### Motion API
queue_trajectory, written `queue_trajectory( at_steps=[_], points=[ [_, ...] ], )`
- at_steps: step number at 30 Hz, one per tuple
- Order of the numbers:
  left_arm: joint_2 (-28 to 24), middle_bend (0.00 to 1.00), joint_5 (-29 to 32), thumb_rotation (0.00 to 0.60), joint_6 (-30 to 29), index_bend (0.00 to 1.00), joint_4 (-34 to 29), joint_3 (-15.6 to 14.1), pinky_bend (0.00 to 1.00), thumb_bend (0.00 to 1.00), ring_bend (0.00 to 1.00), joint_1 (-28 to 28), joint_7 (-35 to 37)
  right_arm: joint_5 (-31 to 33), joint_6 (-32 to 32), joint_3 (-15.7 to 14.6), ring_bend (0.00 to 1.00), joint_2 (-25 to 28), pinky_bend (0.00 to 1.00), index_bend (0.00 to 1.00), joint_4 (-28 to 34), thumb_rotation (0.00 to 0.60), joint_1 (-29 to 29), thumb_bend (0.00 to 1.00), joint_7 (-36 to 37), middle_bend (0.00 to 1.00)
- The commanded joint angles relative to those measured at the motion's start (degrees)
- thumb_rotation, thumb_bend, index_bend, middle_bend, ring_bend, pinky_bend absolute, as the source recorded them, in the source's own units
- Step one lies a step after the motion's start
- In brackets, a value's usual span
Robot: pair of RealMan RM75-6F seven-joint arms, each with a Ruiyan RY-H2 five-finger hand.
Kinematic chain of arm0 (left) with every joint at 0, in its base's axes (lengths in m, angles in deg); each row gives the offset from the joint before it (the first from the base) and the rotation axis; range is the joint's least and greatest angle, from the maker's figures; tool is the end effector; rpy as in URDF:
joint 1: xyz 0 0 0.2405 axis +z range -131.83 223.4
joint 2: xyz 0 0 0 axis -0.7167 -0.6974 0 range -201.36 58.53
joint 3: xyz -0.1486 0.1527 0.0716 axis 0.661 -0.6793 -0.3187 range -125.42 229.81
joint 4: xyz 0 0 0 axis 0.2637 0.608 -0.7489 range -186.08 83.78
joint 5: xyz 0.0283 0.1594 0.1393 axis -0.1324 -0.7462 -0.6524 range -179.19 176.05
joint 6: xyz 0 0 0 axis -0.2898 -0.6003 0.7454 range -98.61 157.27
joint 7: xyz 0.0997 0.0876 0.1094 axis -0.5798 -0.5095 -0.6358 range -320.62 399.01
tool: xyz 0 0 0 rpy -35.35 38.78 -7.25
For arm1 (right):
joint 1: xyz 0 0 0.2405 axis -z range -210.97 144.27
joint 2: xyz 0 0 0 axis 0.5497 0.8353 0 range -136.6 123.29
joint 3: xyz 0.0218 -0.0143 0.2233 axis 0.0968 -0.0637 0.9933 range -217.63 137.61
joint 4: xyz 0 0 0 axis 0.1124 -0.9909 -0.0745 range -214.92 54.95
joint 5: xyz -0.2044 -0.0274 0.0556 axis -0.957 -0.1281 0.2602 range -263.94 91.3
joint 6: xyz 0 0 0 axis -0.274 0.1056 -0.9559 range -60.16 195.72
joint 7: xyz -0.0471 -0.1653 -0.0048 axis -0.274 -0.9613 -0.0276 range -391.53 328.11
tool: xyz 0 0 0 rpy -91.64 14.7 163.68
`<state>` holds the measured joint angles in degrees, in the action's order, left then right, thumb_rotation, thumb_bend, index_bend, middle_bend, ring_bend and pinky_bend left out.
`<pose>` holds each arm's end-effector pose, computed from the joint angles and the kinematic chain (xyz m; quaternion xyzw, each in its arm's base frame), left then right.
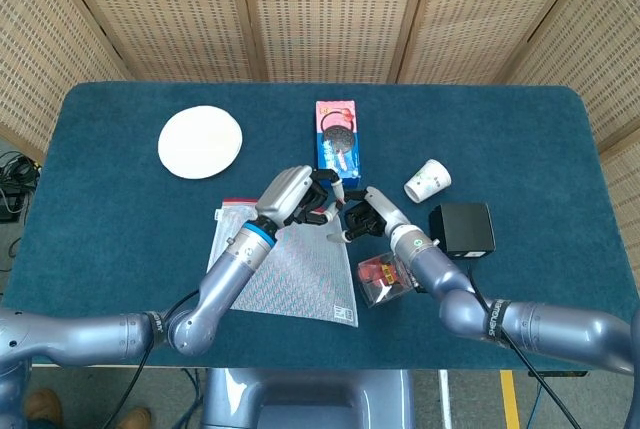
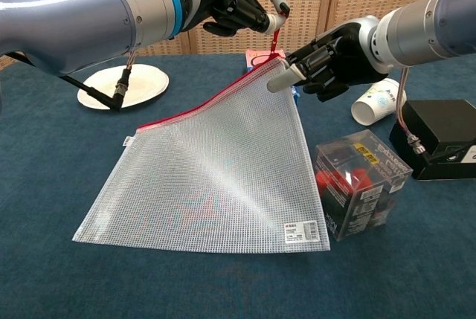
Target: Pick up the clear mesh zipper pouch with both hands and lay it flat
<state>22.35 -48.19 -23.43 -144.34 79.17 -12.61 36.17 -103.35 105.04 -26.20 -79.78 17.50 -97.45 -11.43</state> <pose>0.0510 0.3654 -0.0210 -0.6036 -0.5511 -0.5391 0.2032 -0.0556 -0.3792 -0.0068 0.4530 -0.7797 0.3851 0.1963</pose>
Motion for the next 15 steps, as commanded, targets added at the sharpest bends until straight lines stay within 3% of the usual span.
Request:
queue_trajectory(
  at_steps=[1,5,10,15],
  points=[
    [-0.4,0.95,-0.2,0.600,0.0,0.89,-0.7,-0.3,1.00,0.77,0.98,0.2,0.3,1.0,1.0,0.3,0.85,-0.3,1.00,0.54,0.2,0.600,0.1,0.19,-0.9,0.90],
    [-0.5,0.95,-0.1,0.600,-0.4,0.89,-0.8,-0.6,1.00,0.77,0.98,0.2,0.2,1.2,1.2,0.8,0.86,-0.2,1.00,0.55,0.5,0.600,0.7,0.29,-1.5,0.90],
    [-0.4,0.95,0.6,0.600,-0.6,0.89,-0.7,-0.7,1.00,0.77,0.98,0.1,0.4,1.1,1.3,1.5,0.86,-0.1,1.00,0.58,0.7,0.600,1.7,0.57,-2.2,0.91],
    [-0.6,0.95,0.6,0.600,-0.7,0.89,-0.8,-0.8,1.00,0.77,0.98,0.3,1.0,0.0,1.2,1.8,0.86,0.2,1.00,0.61,1.0,0.600,2.5,0.73,-3.5,0.91]
  ],
)
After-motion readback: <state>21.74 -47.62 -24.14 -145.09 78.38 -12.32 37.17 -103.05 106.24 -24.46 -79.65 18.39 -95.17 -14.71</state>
